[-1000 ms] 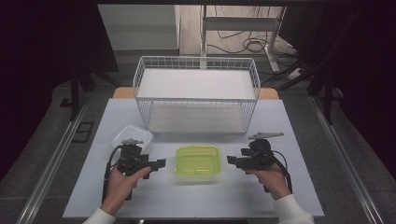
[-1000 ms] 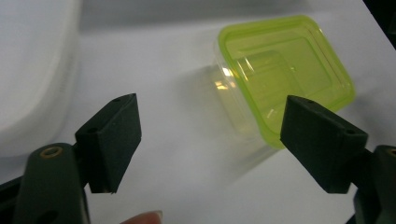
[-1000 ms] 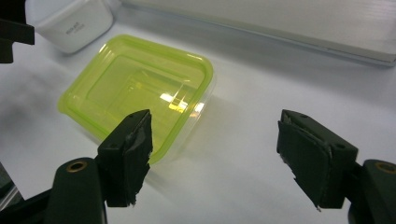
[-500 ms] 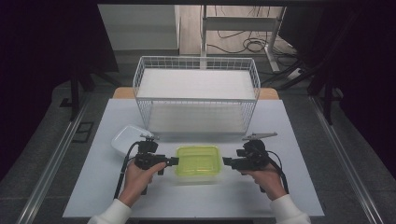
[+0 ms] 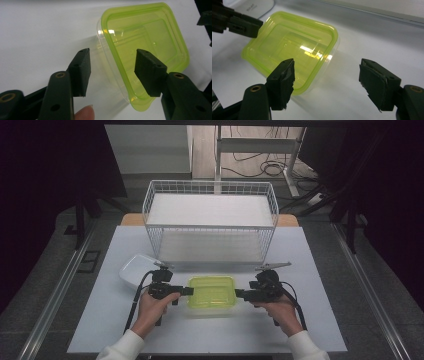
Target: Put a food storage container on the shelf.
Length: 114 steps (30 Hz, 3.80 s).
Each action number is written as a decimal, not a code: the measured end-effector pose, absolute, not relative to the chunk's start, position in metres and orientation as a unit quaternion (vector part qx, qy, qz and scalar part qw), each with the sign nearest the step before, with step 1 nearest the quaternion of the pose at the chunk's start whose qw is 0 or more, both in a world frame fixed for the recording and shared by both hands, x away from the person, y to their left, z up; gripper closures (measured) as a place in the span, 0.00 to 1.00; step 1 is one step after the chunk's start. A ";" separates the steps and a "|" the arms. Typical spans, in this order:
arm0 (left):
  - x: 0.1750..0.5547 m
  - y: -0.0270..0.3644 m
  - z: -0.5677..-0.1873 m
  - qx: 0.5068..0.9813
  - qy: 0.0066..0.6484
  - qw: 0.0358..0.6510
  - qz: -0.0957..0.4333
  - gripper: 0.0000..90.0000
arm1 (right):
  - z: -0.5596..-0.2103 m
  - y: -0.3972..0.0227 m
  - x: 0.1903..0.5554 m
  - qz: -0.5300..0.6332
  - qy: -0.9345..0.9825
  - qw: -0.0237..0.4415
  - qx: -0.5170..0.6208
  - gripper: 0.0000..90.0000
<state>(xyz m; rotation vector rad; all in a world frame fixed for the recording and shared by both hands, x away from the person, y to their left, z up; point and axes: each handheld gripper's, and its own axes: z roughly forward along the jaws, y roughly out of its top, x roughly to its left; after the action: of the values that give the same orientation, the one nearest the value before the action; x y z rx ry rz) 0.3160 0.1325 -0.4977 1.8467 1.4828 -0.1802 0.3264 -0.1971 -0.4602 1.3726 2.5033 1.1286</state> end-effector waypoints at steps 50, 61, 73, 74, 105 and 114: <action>0.308 0.129 -0.495 0.703 0.566 0.421 -0.094 0.86 | -0.492 -0.199 0.348 0.416 0.739 -0.120 0.517 0.87; 0.302 0.129 -0.483 0.711 0.545 0.440 -0.063 0.87 | -0.474 -0.198 0.341 0.433 0.754 -0.080 0.487 0.87; 0.297 0.132 -0.469 0.709 0.531 0.461 -0.056 0.88 | -0.456 -0.196 0.333 0.447 0.769 -0.037 0.455 0.87; 0.297 0.133 -0.466 0.708 0.529 0.464 -0.056 0.88 | -0.453 -0.196 0.332 0.448 0.772 -0.031 0.450 0.87; 0.293 0.133 -0.437 0.719 0.503 0.480 -0.026 0.88 | -0.420 -0.197 0.323 0.484 0.771 0.025 0.413 0.87; 0.305 0.133 -0.417 0.722 0.491 0.488 -0.016 0.88 | -0.408 -0.198 0.328 0.493 0.766 0.034 0.411 0.87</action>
<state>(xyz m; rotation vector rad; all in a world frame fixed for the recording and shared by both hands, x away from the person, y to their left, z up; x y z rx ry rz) 0.3047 0.1330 -0.4167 1.7548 1.1932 -0.0389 0.3275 -0.1981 -0.4081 1.2626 2.3573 1.5160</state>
